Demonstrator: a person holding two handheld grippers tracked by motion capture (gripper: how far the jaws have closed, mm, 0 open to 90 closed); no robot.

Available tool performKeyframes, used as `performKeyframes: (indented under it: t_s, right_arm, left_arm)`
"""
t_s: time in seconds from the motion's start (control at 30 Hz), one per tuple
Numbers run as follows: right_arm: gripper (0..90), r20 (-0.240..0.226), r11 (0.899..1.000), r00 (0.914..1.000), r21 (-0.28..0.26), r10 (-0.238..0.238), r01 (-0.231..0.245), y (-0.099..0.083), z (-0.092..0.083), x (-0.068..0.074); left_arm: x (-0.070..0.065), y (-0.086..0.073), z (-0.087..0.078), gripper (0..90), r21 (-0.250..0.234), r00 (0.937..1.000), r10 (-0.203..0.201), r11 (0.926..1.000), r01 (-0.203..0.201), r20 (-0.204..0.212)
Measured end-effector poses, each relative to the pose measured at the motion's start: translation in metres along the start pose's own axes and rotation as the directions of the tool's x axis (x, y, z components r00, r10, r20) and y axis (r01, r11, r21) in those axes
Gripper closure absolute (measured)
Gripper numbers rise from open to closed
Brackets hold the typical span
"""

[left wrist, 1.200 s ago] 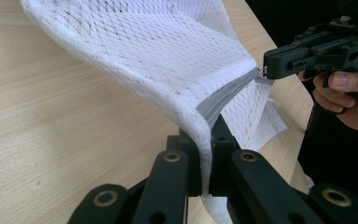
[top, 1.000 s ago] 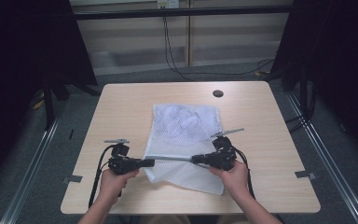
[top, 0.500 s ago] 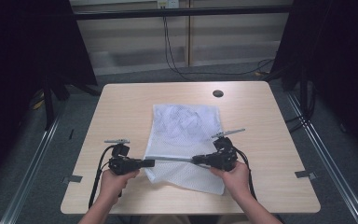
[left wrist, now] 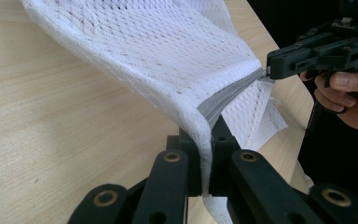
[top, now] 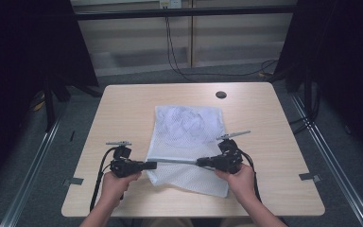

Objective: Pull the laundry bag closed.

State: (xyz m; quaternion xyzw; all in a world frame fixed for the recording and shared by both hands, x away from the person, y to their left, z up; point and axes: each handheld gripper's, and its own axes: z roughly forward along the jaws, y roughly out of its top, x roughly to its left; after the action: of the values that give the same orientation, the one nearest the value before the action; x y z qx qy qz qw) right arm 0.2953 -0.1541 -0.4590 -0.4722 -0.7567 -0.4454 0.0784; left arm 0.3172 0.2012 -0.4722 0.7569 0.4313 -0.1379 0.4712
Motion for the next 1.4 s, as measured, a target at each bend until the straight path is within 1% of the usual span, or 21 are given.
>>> performKeyframes:
  t_s: [0.03,0.2,0.5,0.57,0.6,0.73,0.97,1.03,1.07,1.2,1.23,1.4]
  right_arm:
    - [87.0,0.009,1.0,1.0,0.004,-0.004,0.004,-0.0002,-0.0008,-0.0001]
    - [87.0,0.004,1.0,1.0,-0.004,0.007,-0.007,-0.0011,-0.0039,-0.0035]
    - [87.0,0.003,1.0,1.0,0.002,0.003,-0.003,-0.0015,-0.0053,-0.003]
    - [87.0,0.002,1.0,1.0,0.003,0.004,-0.004,-0.0016,-0.0058,-0.003]
    - [87.0,0.0,1.0,1.0,0.004,0.005,-0.005,-0.0016,-0.0061,-0.0033]
    - [87.0,0.004,1.0,1.0,0.005,0.001,-0.002,-0.0013,-0.0068,-0.0032]
    - [87.0,-0.002,1.0,1.0,0.005,0.0,0.0,-0.0021,-0.007,-0.0035]
    - [87.0,0.006,1.0,1.0,0.007,-0.001,0.001,-0.0024,-0.0073,-0.0033]
    - [87.0,0.0,1.0,1.0,0.003,0.006,-0.006,-0.0028,-0.0082,-0.0047]
    - [87.0,0.004,1.0,1.0,0.004,0.002,-0.002,-0.0028,-0.0095,-0.0055]
    - [87.0,0.003,1.0,1.0,0.002,0.005,-0.005,-0.0028,-0.0096,-0.0056]
    - [87.0,0.002,1.0,1.0,0.005,0.005,-0.005,-0.0035,-0.0102,-0.0051]
  left_arm:
    - [0.0003,0.0001,-0.0002,88.0,-0.004,1.0,0.002,1.0,-0.002,-0.005]
    - [0.0001,0.0,-0.0006,88.0,-0.004,1.0,-0.001,1.0,0.001,-0.002]
    - [-0.0003,0.0002,-0.0005,88.0,-0.002,1.0,0.0,1.0,0.0,0.0]
    - [-0.0002,0.0001,-0.0004,88.0,0.003,1.0,0.008,1.0,-0.008,-0.003]
    - [-0.0005,0.0,0.0001,88.0,0.002,1.0,0.003,1.0,-0.003,0.001]
    - [-0.0006,0.0001,0.0001,88.0,0.002,1.0,0.004,1.0,-0.004,0.0]
    - [-0.0002,0.0001,0.0003,88.0,0.003,1.0,0.007,1.0,-0.007,-0.003]
    - [0.0001,0.0,-0.0002,88.0,0.001,1.0,0.004,1.0,-0.004,-0.004]
    - [0.0003,0.0001,-0.0005,88.0,0.001,1.0,0.005,1.0,-0.005,-0.004]
    - [-0.0001,0.0,-0.0001,88.0,0.0,1.0,0.0,1.0,0.0,-0.002]
    - [0.0001,0.0001,-0.0002,88.0,0.002,1.0,0.007,1.0,-0.007,-0.006]
    - [-0.0002,0.0,0.0002,88.0,0.0,1.0,0.003,1.0,-0.003,-0.004]
